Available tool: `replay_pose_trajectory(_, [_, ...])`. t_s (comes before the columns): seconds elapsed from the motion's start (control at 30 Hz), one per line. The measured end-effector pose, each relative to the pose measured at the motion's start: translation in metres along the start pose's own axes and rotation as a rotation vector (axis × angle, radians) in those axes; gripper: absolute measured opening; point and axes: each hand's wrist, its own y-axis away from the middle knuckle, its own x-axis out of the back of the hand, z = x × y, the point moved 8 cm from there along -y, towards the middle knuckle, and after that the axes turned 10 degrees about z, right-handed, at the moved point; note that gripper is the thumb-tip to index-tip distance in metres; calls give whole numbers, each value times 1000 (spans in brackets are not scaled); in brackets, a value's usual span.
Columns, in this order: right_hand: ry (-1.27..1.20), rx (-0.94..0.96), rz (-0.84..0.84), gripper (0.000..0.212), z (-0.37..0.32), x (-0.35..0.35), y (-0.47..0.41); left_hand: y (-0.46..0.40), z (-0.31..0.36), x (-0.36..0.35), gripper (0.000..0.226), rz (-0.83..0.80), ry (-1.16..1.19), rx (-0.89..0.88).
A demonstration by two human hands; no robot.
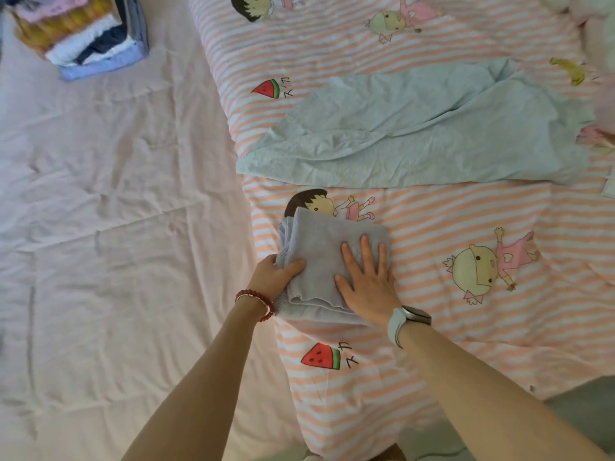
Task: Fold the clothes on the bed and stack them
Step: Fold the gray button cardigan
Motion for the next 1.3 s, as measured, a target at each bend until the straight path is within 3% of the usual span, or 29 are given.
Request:
replay_pose_trajectory(0.1, [-274, 14, 46, 62, 5, 33, 14, 40, 26, -1, 48, 68, -86, -224])
replay_pose_trajectory(0.17, [-480, 65, 198, 60, 8, 74, 29, 76, 43, -4, 42, 48, -84, -374])
replay_pose_trajectory(0.23, [-518, 192, 226, 73, 3, 111, 47, 111, 55, 3, 42, 25, -100, -501])
replay_pose_trajectory(0.37, [-463, 487, -61, 99, -47, 154, 91, 179, 74, 38, 67, -13, -195, -678])
replay_pose_trajectory(0.43, [-531, 560, -211, 103, -73, 159, 113, 207, 76, 59, 63, -47, -182, -705])
replay_pose_trajectory(0.53, [-691, 531, -366, 94, -105, 156, 141, 236, 59, 94, 58, -64, -109, -630])
replay_pose_trajectory(0.67, [-839, 519, -335, 50, -147, 145, 175, 258, 9, 145, 64, 52, 95, -425])
replay_pose_trajectory(0.8, [-756, 601, -274, 33, -202, 118, 207, 278, -48, 190, 62, 164, 173, -327])
replay_pose_trajectory(0.9, [-713, 619, -190, 31, -242, 97, 220, 287, -105, 234, 78, 401, 161, -225])
replay_pose_trajectory(1.03, [-593, 586, -12, 28, -302, 64, 240, 313, -181, 289, 82, 731, 283, -123])
replay_pose_trajectory(1.17, [-573, 516, -5, 30, -373, 16, 266, 319, -261, 320, 97, 684, 427, -28])
replay_pose_trajectory(1.23, [-712, 445, -111, 25, -407, -9, 279, 322, -293, 337, 106, 622, 608, 40])
replay_pose_trajectory(1.3, [-829, 362, -249, 19, -435, -33, 289, 322, -322, 358, 96, 594, 798, 90])
